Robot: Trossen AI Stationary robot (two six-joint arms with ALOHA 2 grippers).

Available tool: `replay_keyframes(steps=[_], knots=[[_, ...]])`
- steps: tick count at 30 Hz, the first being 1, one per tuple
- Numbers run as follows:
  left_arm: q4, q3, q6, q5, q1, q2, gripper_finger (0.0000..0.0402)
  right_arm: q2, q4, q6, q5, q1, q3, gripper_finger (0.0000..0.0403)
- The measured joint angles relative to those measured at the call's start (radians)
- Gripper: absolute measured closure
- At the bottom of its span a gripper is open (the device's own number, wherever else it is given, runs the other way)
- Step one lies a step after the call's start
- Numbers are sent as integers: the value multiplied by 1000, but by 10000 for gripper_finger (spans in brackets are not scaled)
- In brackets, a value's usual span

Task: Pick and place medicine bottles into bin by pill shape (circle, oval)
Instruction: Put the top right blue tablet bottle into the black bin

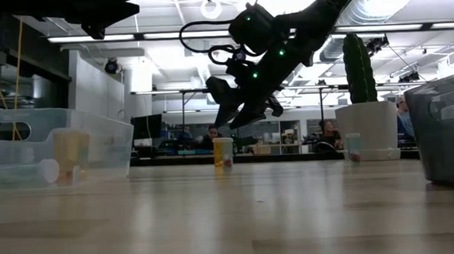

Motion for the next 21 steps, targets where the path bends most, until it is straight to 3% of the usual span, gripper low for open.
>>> replay_keyframes(steps=[15, 21], knots=[[-5, 1, -48, -1, 0, 0, 213, -6, -10, -46, -11, 0, 0, 210], [-192, 68, -131, -38, -1, 0, 213, -99, -87, -103, -23, 2, 0, 210]])
